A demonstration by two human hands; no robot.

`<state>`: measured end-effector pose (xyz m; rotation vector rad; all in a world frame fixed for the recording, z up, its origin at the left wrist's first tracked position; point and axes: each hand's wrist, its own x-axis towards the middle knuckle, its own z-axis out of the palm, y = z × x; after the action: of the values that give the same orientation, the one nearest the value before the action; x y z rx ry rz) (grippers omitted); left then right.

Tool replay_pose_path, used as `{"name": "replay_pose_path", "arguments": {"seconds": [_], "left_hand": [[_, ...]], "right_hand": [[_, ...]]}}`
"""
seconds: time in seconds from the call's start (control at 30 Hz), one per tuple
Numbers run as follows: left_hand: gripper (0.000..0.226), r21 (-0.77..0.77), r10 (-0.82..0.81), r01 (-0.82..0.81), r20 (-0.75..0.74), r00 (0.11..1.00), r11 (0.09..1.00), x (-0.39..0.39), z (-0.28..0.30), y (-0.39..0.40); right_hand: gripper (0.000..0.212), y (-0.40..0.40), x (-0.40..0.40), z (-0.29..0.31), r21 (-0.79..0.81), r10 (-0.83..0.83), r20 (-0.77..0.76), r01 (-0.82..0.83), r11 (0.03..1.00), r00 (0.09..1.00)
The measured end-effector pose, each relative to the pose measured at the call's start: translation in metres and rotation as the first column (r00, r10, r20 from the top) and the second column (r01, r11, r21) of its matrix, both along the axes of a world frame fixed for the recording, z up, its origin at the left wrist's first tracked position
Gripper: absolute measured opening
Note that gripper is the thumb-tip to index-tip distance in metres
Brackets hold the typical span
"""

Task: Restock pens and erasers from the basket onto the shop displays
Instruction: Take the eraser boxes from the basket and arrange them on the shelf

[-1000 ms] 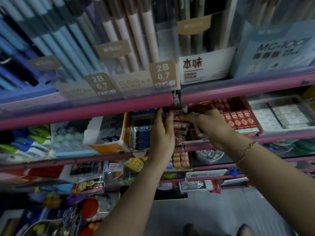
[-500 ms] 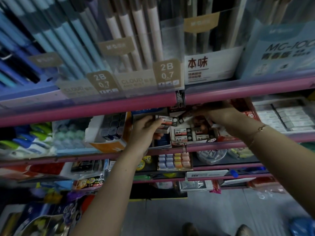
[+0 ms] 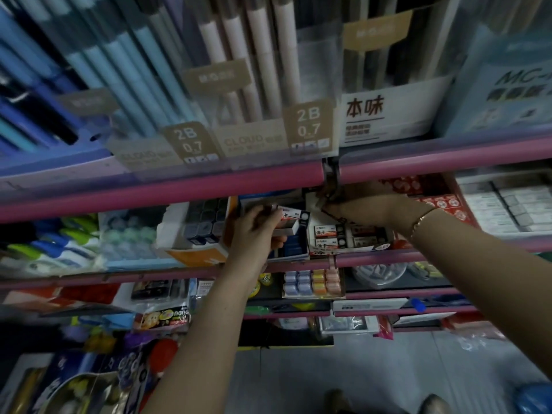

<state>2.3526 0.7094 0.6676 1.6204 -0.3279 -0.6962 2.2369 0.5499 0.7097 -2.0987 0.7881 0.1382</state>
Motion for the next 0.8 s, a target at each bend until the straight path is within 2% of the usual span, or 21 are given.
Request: {"name": "replay_pose_path", "arguments": {"seconds": [0.17,0.33,0.4,0.43,0.5,0.57,0.63,0.7,0.8], "left_hand": [[0.005,0.007,0.020,-0.020,-0.037,0.999,1.000,-0.005,-0.003,0.002],[0.009,0.029,0.032,-0.030,-0.047,0.998,0.999,-0.007,-0.002,0.003],[0.016,0.041,0.026,-0.025,-0.034,0.999,0.999,-0.008,-0.001,0.003],[0.018,0.045,0.026,-0.025,-0.021,0.999,0.999,-0.008,-0.001,0.002],[0.020,0.051,0.029,-0.030,0.005,1.000,0.998,-0.010,0.000,-0.001],[0.020,0.058,0.028,-0.029,0.026,0.999,0.998,-0.014,0.001,-0.007],[0.014,0.043,0.001,-0.002,0.037,0.999,0.999,-0.018,0.002,-0.014],[0.008,0.018,-0.060,0.060,0.031,0.998,0.998,-0.023,0.003,-0.021],[0.008,0.007,-0.089,0.089,0.035,0.995,0.996,-0.026,0.006,-0.029]], "right_hand": [[0.037,0.004,0.008,0.000,-0.234,0.179,-0.046,-0.184,0.955,0.983],[0.027,0.002,0.009,-0.008,-0.331,0.237,-0.097,-0.256,0.908,0.967],[0.017,-0.004,0.008,-0.014,-0.239,0.198,-0.031,-0.200,0.950,0.980],[0.007,-0.006,0.005,-0.015,-0.125,0.140,0.035,-0.135,0.983,0.990],[0.006,-0.007,-0.002,-0.013,0.066,-0.004,0.143,-0.005,0.998,0.990],[0.007,-0.006,-0.009,-0.012,0.149,-0.080,0.196,0.051,0.987,0.977],[0.010,-0.002,-0.013,-0.012,0.164,-0.100,0.263,0.057,0.985,0.960],[0.019,0.001,-0.014,-0.012,0.048,-0.056,0.280,0.045,0.998,0.958],[0.029,-0.002,-0.015,-0.016,-0.219,0.031,0.247,0.024,0.975,0.969]]}}
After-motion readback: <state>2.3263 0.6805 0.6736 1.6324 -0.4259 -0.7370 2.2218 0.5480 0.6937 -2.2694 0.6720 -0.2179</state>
